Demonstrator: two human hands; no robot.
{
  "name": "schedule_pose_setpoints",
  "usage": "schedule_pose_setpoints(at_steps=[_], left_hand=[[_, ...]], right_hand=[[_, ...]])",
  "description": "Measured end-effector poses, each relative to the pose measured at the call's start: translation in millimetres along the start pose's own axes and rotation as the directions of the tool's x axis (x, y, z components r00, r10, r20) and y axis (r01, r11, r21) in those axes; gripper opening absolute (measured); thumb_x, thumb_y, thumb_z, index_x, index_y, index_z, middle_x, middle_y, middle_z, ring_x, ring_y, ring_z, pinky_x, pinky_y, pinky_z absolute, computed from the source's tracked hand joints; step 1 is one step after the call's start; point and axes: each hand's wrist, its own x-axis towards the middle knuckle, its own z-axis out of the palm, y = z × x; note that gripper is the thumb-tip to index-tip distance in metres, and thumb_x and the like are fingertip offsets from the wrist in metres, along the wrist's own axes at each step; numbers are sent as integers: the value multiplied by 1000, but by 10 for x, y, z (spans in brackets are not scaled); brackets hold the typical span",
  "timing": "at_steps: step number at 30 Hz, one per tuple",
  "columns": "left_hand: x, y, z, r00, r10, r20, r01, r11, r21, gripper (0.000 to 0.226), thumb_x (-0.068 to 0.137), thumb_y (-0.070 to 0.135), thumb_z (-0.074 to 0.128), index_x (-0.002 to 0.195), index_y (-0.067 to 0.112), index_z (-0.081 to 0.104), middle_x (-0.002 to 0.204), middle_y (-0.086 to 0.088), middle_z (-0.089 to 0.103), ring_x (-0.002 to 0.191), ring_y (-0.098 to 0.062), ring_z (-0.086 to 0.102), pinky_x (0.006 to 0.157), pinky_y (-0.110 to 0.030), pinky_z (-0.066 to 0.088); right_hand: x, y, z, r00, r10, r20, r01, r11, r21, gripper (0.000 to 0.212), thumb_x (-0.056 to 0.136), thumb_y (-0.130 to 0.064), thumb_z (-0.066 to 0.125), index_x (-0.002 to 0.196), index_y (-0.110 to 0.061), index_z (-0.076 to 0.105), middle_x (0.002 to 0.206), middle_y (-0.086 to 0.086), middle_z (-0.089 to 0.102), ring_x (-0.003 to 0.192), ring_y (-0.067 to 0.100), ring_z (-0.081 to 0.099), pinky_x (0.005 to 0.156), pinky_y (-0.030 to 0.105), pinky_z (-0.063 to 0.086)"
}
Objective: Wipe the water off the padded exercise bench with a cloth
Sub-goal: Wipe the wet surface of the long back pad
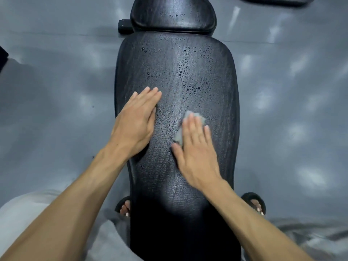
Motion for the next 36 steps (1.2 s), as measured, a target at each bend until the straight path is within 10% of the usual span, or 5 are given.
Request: schedule_pose_setpoints(at_steps=[11, 18, 24, 30, 36], left_hand=[[-65, -116, -69, 1000, -30, 3, 30, 1000, 6, 48, 102, 17, 40, 147, 7, 52, 155, -7, 49, 149, -25, 38, 126, -38, 20], [-142, -156, -89, 999, -38, 2, 38, 999, 22, 47, 102, 17, 41, 147, 8, 53, 154, -7, 50, 148, -25, 39, 126, -40, 22], [-181, -153, -104, 999, -51, 4, 51, 998, 34, 46, 103, 16, 42, 147, 8, 53, 153, -7, 51, 148, -25, 40, 125, -38, 21], [-173, -149, -114, 995, -99, -10, 99, 995, 33, 46, 103, 16, 41, 145, 9, 55, 152, -7, 53, 147, -25, 41, 125, -40, 22], [-178, -160, -131, 995, -100, -22, 101, 995, 20, 45, 103, 16, 41, 146, 9, 54, 152, -7, 53, 147, -25, 41, 126, -42, 23]], right_hand=[[36, 762, -168, 943, 304, -132, -257, 922, 289, 64, 105, -42, 21, 162, -13, 19, 170, 1, 11, 158, 15, 3, 128, 47, 1], [-165, 627, -105, 967, -27, -253, 90, 966, 242, 34, 98, -7, 56, 132, -5, 56, 149, 10, 50, 142, 30, 45, 125, 49, 23], [-177, 446, 4, 976, 149, -155, -129, 982, 135, 65, 103, -27, 29, 163, -9, 12, 171, 8, 3, 158, 21, -4, 128, 50, 7], [-727, 66, 121, 991, -131, 10, 131, 991, 8, 67, 106, -42, 24, 163, -12, 6, 172, 5, -2, 158, 19, -6, 128, 47, 8], [-432, 338, 65, 957, 275, -92, -272, 961, 43, 68, 106, -42, 20, 163, -9, 5, 171, 8, -3, 158, 21, -8, 127, 51, 10]])
